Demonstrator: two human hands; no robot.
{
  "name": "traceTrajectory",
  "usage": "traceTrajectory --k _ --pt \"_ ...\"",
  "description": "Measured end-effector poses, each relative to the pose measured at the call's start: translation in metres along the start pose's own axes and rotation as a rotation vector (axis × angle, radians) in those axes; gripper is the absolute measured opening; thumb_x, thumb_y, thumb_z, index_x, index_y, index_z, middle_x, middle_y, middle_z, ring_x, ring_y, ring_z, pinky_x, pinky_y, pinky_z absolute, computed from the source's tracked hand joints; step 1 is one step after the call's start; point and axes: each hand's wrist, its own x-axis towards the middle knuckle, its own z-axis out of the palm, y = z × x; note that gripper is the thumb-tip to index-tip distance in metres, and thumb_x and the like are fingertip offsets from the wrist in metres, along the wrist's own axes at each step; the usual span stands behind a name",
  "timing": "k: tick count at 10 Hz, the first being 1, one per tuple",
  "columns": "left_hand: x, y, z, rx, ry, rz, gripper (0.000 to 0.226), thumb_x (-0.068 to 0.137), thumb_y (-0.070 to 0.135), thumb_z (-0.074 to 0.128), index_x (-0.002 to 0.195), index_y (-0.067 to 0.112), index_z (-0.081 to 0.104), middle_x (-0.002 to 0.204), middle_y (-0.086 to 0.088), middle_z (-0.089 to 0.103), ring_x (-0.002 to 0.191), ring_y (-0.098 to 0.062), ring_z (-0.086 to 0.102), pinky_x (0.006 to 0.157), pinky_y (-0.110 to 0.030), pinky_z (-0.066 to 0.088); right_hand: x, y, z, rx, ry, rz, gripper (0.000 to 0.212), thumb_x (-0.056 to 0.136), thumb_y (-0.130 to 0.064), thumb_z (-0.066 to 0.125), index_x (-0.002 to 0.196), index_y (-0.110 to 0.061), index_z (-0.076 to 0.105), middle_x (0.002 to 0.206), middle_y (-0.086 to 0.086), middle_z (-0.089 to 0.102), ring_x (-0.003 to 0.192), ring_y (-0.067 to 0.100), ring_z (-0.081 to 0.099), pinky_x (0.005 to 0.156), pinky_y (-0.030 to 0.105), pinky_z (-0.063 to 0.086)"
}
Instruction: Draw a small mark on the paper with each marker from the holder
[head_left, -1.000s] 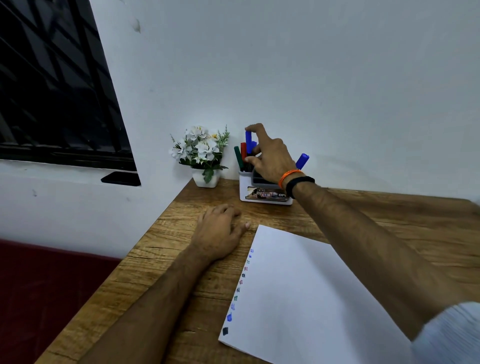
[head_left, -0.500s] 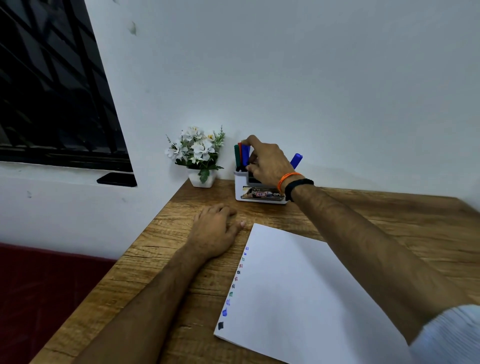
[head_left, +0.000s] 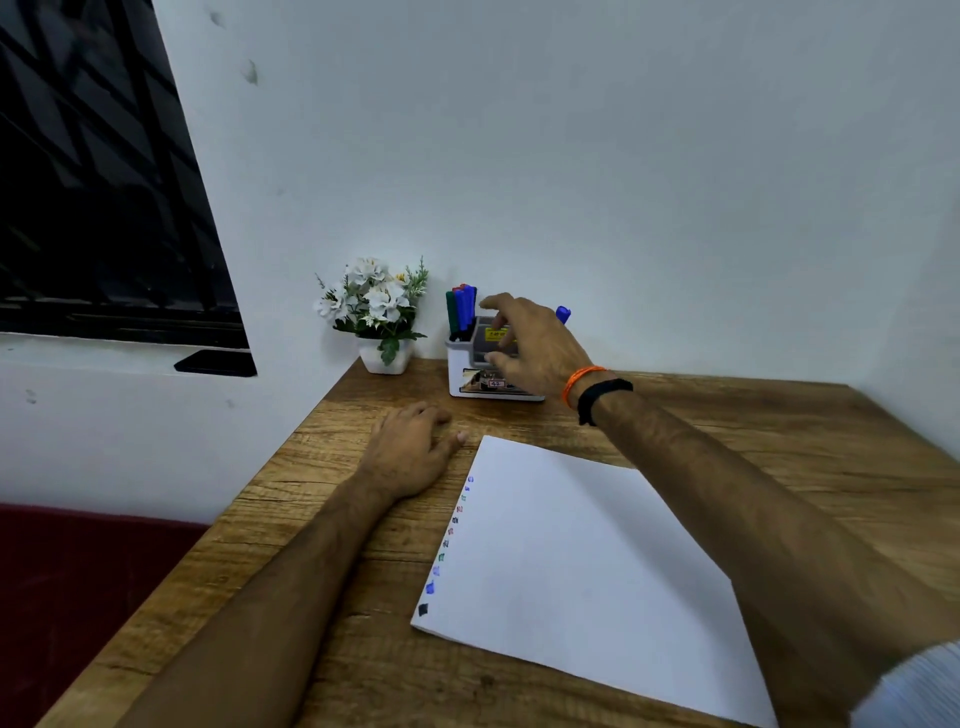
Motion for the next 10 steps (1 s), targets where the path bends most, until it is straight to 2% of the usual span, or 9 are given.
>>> traceTrajectory --k 1,2,3,4,6,7,8,9,10 --pt "-0.006 0.004 -0.005 -0.080 0.026 0.005 0.040 0.096 0.046 0.048 0.122 0.019 0.061 0.121 -0.002 0.063 0.113 -0.021 0.054 0.100 -0.041 0.042 -0.027 -0.003 -0.010 -0.032 -0.021 0.008 0.053 0.087 -0.019 0.071 0.134 -0.016 0.047 0.129 0.008 0.057 0.113 0.024 0.058 0.095 0.030 0.049" --pt "-0.016 0.014 -0.013 -0.220 0.084 0.022 0.033 0.097 0.041 0.049 0.119 0.021 0.063 0.121 -0.001 0.065 0.111 -0.018 0.056 0.099 -0.040 0.044 -0.056 -0.004 -0.018 -0.061 -0.044 0.038 0.034 0.089 -0.022 0.068 0.120 -0.014 0.059 0.119 0.007 0.064 0.106 0.023 0.060 0.087 0.028 0.046" --pt "-0.026 0.033 -0.020 -0.281 0.115 0.149 0.031 0.097 0.041 0.051 0.116 0.021 0.066 0.122 0.003 0.065 0.114 -0.014 0.054 0.100 -0.037 0.042 -0.087 -0.002 -0.023 -0.144 -0.086 0.052 0.021 0.090 -0.030 0.065 0.107 -0.017 0.066 0.106 0.003 0.069 0.096 0.023 0.063 0.080 0.031 0.050" --pt "-0.038 0.051 -0.025 -0.283 0.051 0.264 0.030 0.094 0.039 0.058 0.115 0.020 0.069 0.122 0.005 0.066 0.112 -0.008 0.056 0.101 -0.035 0.045 -0.113 0.004 -0.025 -0.221 -0.130 0.047 0.025 0.093 -0.039 0.059 0.099 -0.018 0.070 0.098 0.004 0.072 0.091 0.024 0.064 0.075 0.034 0.050" --pt "-0.054 0.055 -0.017 0.009 -0.071 0.303 0.044 0.092 0.049 0.056 0.126 0.022 0.063 0.138 0.004 0.057 0.127 -0.015 0.050 0.104 -0.029 0.036 -0.148 0.015 -0.016 -0.369 -0.326 0.077 0.048 0.096 -0.056 0.043 0.107 -0.016 0.068 0.099 0.008 0.071 0.091 0.028 0.063 0.077 0.036 0.050" --pt "-0.056 0.058 -0.011 0.040 -0.069 0.245 0.048 0.092 0.053 0.053 0.128 0.023 0.061 0.137 0.004 0.058 0.125 -0.016 0.051 0.105 -0.034 0.040 -0.149 0.020 -0.015 -0.341 -0.378 0.103 0.045 0.097 -0.052 0.044 0.115 -0.015 0.063 0.112 0.009 0.069 0.104 0.031 0.060 0.089 0.042 0.048" --pt "-0.051 0.058 -0.007 0.058 -0.040 0.211 0.050 0.091 0.057 0.051 0.126 0.022 0.062 0.131 0.004 0.062 0.120 -0.016 0.054 0.103 -0.038 0.043 -0.145 0.025 -0.016 -0.256 -0.402 0.124 0.047 0.098 -0.048 0.046 0.131 -0.016 0.055 0.129 0.009 0.063 0.119 0.030 0.055 0.100 0.042 0.042" --pt "-0.048 0.056 -0.005 0.065 -0.045 0.208 0.050 0.092 0.055 0.051 0.127 0.021 0.061 0.131 0.003 0.061 0.119 -0.016 0.054 0.102 -0.036 0.042 -0.142 0.026 -0.018 -0.233 -0.407 0.144 0.053 0.097 -0.050 0.050 0.137 -0.016 0.051 0.138 0.009 0.057 0.125 0.029 0.051 0.103 0.038 0.040" --pt "-0.037 0.061 -0.011 0.048 -0.036 0.215 0.048 0.094 0.053 0.049 0.127 0.020 0.061 0.129 0.003 0.062 0.114 -0.015 0.055 0.093 -0.031 0.042 -0.128 0.030 -0.025 -0.183 -0.263 0.111 0.054 0.093 -0.050 0.057 0.134 -0.016 0.054 0.133 0.008 0.061 0.121 0.030 0.055 0.093 0.034 0.042"
